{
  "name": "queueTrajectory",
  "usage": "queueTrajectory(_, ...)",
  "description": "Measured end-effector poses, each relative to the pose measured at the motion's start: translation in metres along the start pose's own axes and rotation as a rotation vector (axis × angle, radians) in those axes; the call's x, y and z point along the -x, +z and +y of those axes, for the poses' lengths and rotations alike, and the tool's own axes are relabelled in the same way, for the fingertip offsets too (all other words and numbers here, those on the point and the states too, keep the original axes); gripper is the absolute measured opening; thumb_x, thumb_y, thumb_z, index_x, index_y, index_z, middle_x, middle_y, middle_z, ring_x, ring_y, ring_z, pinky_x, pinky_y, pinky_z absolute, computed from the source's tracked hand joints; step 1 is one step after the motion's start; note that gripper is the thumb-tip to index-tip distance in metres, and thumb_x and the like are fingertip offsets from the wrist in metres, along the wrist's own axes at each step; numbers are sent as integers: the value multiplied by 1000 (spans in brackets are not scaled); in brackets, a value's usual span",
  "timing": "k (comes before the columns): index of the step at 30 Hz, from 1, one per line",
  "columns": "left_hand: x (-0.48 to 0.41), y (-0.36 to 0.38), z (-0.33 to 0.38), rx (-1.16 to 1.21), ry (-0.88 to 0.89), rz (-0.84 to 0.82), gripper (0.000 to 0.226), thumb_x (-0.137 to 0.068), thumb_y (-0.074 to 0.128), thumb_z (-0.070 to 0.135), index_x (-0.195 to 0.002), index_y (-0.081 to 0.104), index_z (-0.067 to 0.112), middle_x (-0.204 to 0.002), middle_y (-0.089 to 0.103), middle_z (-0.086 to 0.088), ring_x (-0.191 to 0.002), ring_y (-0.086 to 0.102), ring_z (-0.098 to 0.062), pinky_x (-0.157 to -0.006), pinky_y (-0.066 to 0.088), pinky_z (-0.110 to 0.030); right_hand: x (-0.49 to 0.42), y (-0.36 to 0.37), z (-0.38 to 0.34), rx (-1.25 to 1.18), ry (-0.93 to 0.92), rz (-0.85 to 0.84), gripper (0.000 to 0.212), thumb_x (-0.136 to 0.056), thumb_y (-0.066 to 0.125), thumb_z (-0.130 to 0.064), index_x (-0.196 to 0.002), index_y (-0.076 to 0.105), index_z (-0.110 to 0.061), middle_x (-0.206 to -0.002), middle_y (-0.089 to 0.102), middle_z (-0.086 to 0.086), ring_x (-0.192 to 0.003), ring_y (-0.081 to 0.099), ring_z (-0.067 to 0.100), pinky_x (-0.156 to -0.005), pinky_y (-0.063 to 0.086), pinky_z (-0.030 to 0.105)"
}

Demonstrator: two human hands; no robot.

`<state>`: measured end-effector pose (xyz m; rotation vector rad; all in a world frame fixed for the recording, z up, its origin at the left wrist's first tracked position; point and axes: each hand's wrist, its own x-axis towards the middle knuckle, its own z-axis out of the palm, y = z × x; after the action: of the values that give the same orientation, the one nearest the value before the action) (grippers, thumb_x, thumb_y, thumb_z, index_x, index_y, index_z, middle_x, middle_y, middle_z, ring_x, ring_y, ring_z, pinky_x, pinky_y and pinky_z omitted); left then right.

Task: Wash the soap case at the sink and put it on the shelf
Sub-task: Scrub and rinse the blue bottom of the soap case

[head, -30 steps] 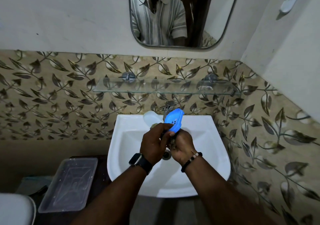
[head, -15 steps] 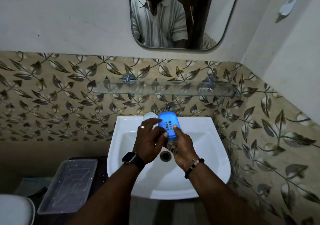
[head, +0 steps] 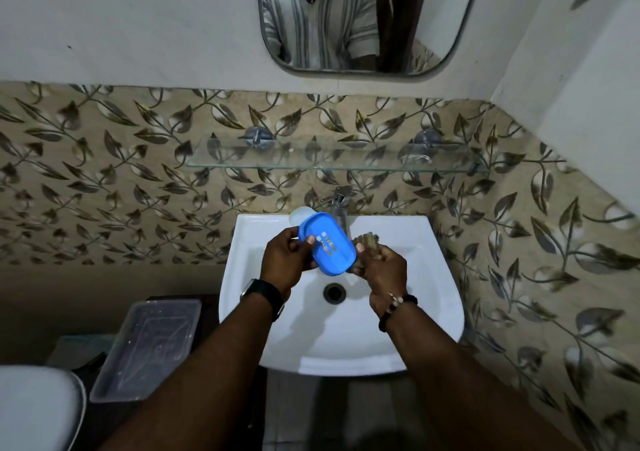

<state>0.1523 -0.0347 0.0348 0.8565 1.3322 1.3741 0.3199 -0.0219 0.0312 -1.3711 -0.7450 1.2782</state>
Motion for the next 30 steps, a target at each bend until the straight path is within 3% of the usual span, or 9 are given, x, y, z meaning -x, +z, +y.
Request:
queueTrajectory(3, 5, 3, -4, -61, 0, -22, 24, -95, 68, 13, -117, 65, 4, -96, 74, -25, -81, 72, -27, -72, 63, -42, -5, -2, 6, 152, -63, -76, 10, -91, 66, -3, -97, 72, -7, -94, 74, 14, -84, 68, 29, -70, 63, 39)
queueTrajectory(6, 11, 5, -8, -122, -9, -132, 21, -95, 68, 12, -115, 68, 6, -81, 75, -10, -71, 74, -20, -59, 61, -30, -11, -1, 0, 431, -204, -97, 24, -92, 66, -10, -115, 70, -6, -111, 71, 13, -105, 67, 31, -95, 54, 46)
queueTrajectory(10, 14, 7, -6, -63, -16, -145, 16, -96, 67, 13, -112, 67, 7, -74, 75, -1, -69, 75, -17, -60, 60, -29, -5, -4, -8, 793, -712, -135, 31, -95, 56, -10, -123, 68, -12, -115, 65, 7, -106, 57, 25, -90, 45, 27)
queueTrajectory(14, 10, 3, 1, 55, -37, -74, 16, -97, 66, 15, -109, 68, 6, -79, 77, -8, -67, 75, -17, -59, 60, -30, 9, -18, 8, 966, -1117, -132, 40, -92, 53, -1, -126, 65, -16, -122, 63, 4, -107, 52, 25, -93, 46, 29)
queueTrajectory(17, 13, 1, -4, 35, -55, -81, 18, -98, 65, 17, -110, 69, 5, -74, 78, -2, -60, 72, -13, -56, 58, -25, 15, -15, 11, 1034, -1163, -191, 40, -85, 57, -4, -122, 66, -14, -119, 64, 5, -105, 52, 27, -89, 52, 36)
queueTrajectory(21, 18, 3, -11, -21, -81, -132, 20, -97, 66, 18, -111, 70, 4, -73, 76, -1, -61, 71, -13, -61, 60, -30, 18, -6, 13, 1077, -1237, -333, 26, -97, 54, -18, -116, 68, -9, -119, 66, 7, -114, 55, 28, -94, 52, 36)
queueTrajectory(24, 18, 2, -4, -53, -46, -161, 16, -97, 67, 17, -108, 70, 6, -75, 76, -3, -65, 72, -14, -61, 60, -29, 12, -10, 8, 1230, -1265, -334, 33, -87, 68, -12, -119, 67, -10, -122, 67, 7, -114, 59, 29, -91, 52, 38)
queueTrajectory(26, 16, 3, 0, -39, 5, -105, 16, -96, 67, 15, -107, 68, 5, -85, 76, -11, -74, 73, -19, -63, 61, -32, 17, -6, 2, 1309, -1200, -231, 40, -75, 71, -7, -114, 67, -13, -112, 68, 6, -102, 61, 29, -79, 51, 37)
queueTrajectory(30, 15, 3, -4, 40, 33, 50, 18, -97, 66, 13, -107, 63, -1, -98, 73, -27, -87, 72, -35, -71, 64, -43, 35, 7, 2, 1412, -961, -143, 9, -74, 65, -7, -83, 67, -9, -78, 62, 11, -70, 58, 34, -58, 45, 38)
